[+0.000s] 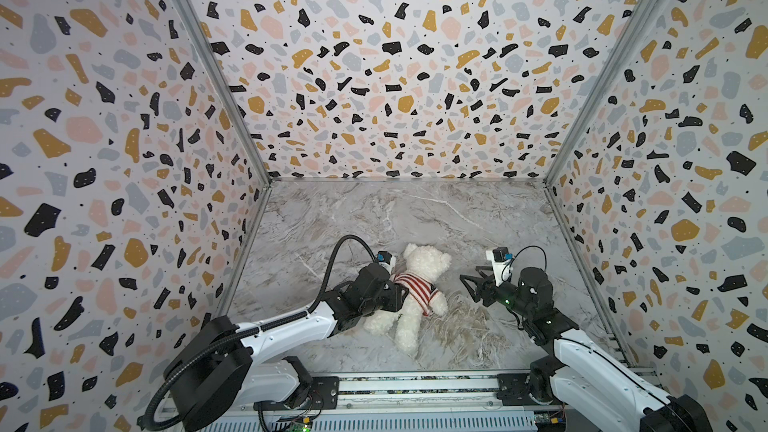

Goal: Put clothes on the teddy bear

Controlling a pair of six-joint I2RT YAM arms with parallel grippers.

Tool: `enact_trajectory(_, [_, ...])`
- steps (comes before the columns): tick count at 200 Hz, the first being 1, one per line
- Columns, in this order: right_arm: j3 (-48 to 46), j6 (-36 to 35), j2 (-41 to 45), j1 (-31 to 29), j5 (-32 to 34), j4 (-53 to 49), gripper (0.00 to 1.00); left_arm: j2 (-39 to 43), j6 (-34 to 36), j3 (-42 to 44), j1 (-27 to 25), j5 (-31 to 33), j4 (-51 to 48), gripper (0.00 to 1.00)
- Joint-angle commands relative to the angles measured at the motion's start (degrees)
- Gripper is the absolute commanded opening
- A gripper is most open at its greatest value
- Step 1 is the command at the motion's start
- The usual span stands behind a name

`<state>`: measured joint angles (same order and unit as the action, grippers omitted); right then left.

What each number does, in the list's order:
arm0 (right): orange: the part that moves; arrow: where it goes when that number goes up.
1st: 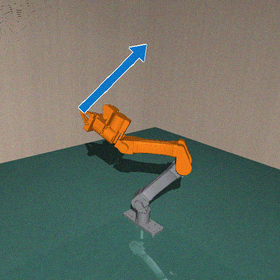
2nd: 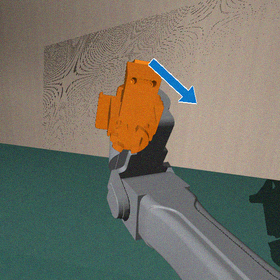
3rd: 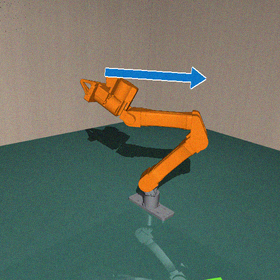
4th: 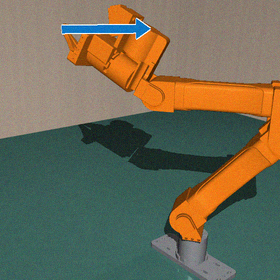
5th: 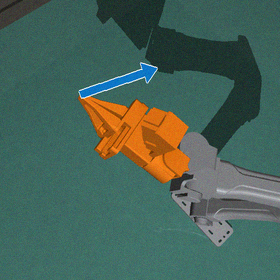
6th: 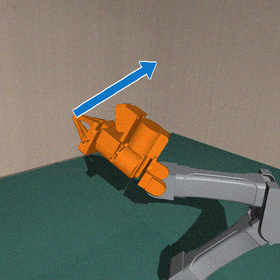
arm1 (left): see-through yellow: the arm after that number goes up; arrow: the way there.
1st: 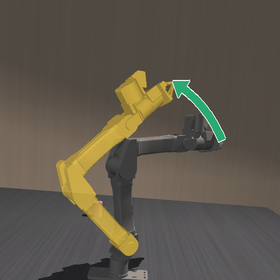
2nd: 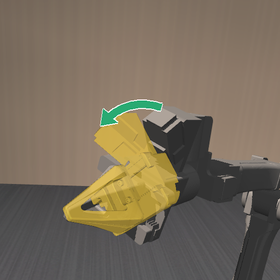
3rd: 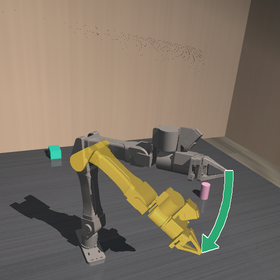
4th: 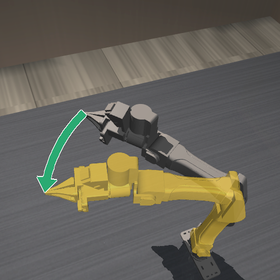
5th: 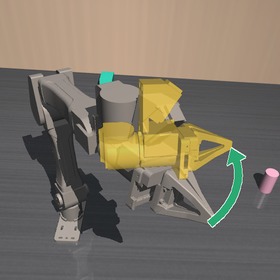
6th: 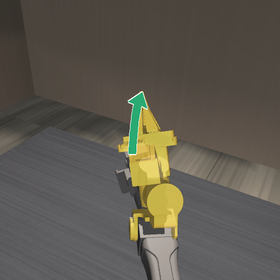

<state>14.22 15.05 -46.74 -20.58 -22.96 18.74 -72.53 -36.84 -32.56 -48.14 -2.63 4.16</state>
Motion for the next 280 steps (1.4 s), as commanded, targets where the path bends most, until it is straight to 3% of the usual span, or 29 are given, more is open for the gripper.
enact_trajectory(1, [1.0, -0.54, 1.11, 0.1, -0.38, -0.76, 0.72, -2.57, 2.03, -2.78, -1.71, -0.26, 2.23, 0.44])
enact_trajectory(73, [3.67, -2.27, 1.1, 0.08, 3.41, -3.88, 0.73, -13.77, 13.68, -12.99, -9.74, 3.17, -2.95, 0.41])
enact_trajectory(120, [11.75, -7.08, -7.58, 0.27, 7.01, -8.72, 0.82, -17.55, 21.34, -15.43, -13.33, 7.08, -4.68, 0.39])
enact_trajectory(154, [15.82, -8.28, -15.13, 0.28, 5.52, -9.78, 0.85, -17.88, 22.21, -14.77, -14.1, 7.12, -3.27, 0.38])
enact_trajectory(212, [13.26, -7.14, -20.12, 0.18, 3.97, -6.44, 0.87, -17.22, 21.2, -11.41, -14.27, 7.78, 0.3, 0.36])
enact_trajectory(224, [12.62, -7.14, -20.31, 0.19, 4.23, -6.14, 0.84, -16.88, 21.19, -10.59, -14.29, 8.79, 0.79, 0.36])
enact_trajectory(256, [11.15, -6.66, -19.92, 0.21, 5.45, -6.31, 0.58, -15.64, 20.23, -8.98, -14.27, 10.48, 3.97, 0.35])
enact_trajectory(280, [10.57, -5.48, -17.89, 0.14, 5.94, -6.31, 0.48, -15.7, 20.22, -9.28, -14.32, 11.51, 5.06, 0.34])
